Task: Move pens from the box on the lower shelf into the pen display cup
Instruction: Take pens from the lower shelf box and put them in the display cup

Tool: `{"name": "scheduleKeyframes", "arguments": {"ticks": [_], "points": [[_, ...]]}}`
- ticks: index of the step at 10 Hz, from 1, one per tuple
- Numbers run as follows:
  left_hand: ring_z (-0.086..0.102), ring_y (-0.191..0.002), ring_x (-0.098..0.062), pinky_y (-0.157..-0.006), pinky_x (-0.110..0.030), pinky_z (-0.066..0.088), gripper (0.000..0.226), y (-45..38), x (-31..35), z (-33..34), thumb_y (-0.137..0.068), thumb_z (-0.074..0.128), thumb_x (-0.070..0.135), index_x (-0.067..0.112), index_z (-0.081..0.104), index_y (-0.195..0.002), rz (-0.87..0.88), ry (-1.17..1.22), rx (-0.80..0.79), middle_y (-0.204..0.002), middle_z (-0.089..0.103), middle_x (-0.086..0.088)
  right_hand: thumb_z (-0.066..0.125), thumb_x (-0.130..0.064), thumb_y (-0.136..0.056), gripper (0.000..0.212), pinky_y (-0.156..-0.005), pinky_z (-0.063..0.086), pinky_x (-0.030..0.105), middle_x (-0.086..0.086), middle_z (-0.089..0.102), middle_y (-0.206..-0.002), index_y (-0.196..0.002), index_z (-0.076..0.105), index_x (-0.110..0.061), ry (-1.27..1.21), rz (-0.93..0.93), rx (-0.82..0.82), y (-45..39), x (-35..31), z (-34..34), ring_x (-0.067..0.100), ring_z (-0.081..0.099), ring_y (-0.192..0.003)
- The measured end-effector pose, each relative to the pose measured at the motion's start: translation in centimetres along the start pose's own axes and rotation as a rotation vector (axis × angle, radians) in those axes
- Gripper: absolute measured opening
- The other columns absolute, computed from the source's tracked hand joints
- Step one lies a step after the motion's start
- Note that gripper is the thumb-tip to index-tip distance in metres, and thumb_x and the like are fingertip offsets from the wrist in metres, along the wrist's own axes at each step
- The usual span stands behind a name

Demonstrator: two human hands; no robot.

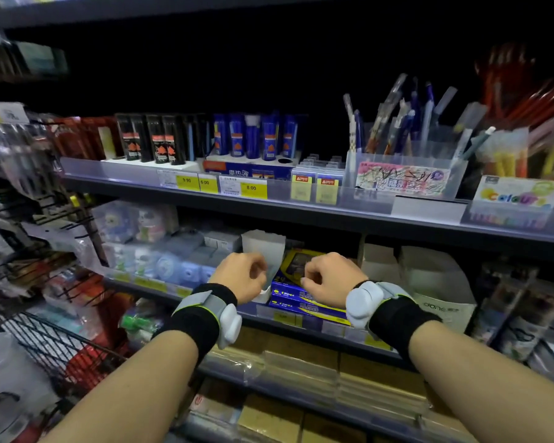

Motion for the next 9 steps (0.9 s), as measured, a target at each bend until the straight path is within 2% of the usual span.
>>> {"name": "scheduleKeyframes", "arguments": {"ticks": [1,2,3,4,6,7,8,9], "points": [[0.068,-0.088,-0.022,-0.081,-0.034,0.056,0.020,-0.6,-2.6,1.5,-0.085,0.058,0.023,0.022,0.069,-0.102,-0.101,-0.041,0.035,-0.093,0.073,-0.001,0.053,-0.034,-0.087,0.023,-0.065,0.057,0.039,0.002,0.067,-0.076,-0.075,0.064,-0.018,-0.008,0.081,-0.059,-1.2,1.3,2.6,0.024,0.063,-0.071],[0.066,-0.097,-0.029,-0.085,-0.036,0.054,0.025,-1.0,-4.2,2.5,-0.087,0.058,0.022,0.014,0.069,-0.109,-0.163,-0.102,0.053,-0.106,0.071,-0.010,0.054,-0.034,-0.090,0.021,-0.066,0.052,0.034,0.006,0.069,-0.084,-0.085,0.063,-0.016,-0.016,0.230,-0.093,-2.1,2.7,4.6,0.027,0.065,-0.080],[0.064,-0.105,-0.032,-0.091,-0.039,0.053,0.026,-1.8,-5.4,4.0,-0.089,0.057,0.021,0.011,0.068,-0.111,-0.202,-0.119,0.020,-0.113,0.069,-0.013,0.049,-0.041,-0.097,0.032,-0.066,0.044,0.029,0.008,0.066,-0.097,-0.099,0.061,-0.012,-0.022,0.365,-0.188,-3.2,4.5,6.7,0.028,0.064,-0.089],[0.063,-0.105,-0.034,-0.091,-0.041,0.052,0.025,-2.5,-6.0,5.1,-0.090,0.055,0.023,0.011,0.069,-0.107,-0.236,-0.142,-0.007,-0.112,0.069,-0.015,0.040,-0.042,-0.102,0.036,-0.072,0.037,0.028,0.009,0.055,-0.096,-0.100,0.058,-0.011,0.002,0.452,-0.266,-3.6,6.0,8.2,0.025,0.054,-0.087],[0.065,-0.101,-0.037,-0.088,-0.040,0.053,0.029,-4.8,-6.7,6.6,-0.089,0.054,0.023,0.008,0.069,-0.110,-0.339,-0.152,-0.020,-0.109,0.069,-0.017,0.040,-0.045,-0.102,0.037,-0.075,0.038,0.028,0.008,0.054,-0.096,-0.097,0.056,-0.012,-0.014,0.519,-0.376,-4.8,7.8,11.2,0.024,0.052,-0.087],[0.059,-0.112,-0.038,-0.095,-0.041,0.051,0.037,-6.0,-7.0,7.9,-0.086,0.057,0.024,0.007,0.063,-0.118,-0.422,-0.235,-0.108,-0.121,0.063,-0.019,0.047,-0.041,-0.099,0.041,-0.087,0.044,0.033,0.014,0.064,-0.114,-0.117,0.065,-0.009,-0.072,0.529,-0.368,-5.3,8.1,11.2,0.029,0.061,-0.106],[0.046,-0.126,-0.036,-0.101,-0.040,0.043,0.051,-6.7,-7.3,9.5,-0.089,0.057,0.033,0.007,0.051,-0.132,-0.524,-0.348,-0.245,-0.136,0.050,-0.018,0.051,-0.040,-0.096,0.042,-0.096,0.044,0.034,0.011,0.064,-0.127,-0.124,0.064,-0.010,-0.096,0.568,-0.371,-5.6,9.1,11.5,0.030,0.058,-0.119],[0.040,-0.129,-0.038,-0.098,-0.043,0.043,0.057,-6.8,-7.7,10.0,-0.088,0.058,0.039,0.010,0.047,-0.135,-0.579,-0.388,-0.282,-0.139,0.045,-0.018,0.050,-0.034,-0.097,0.037,-0.099,0.044,0.033,0.010,0.060,-0.132,-0.125,0.059,-0.011,-0.040,0.531,-0.415,-6.1,9.3,12.5,0.027,0.058,-0.118]]}}
Point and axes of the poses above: each hand's wrist, its own y-axis away from the middle knuckle, its own z-axis out of the palm, x = y × z, the point moved 7 cm from there along -y, towards the middle knuckle
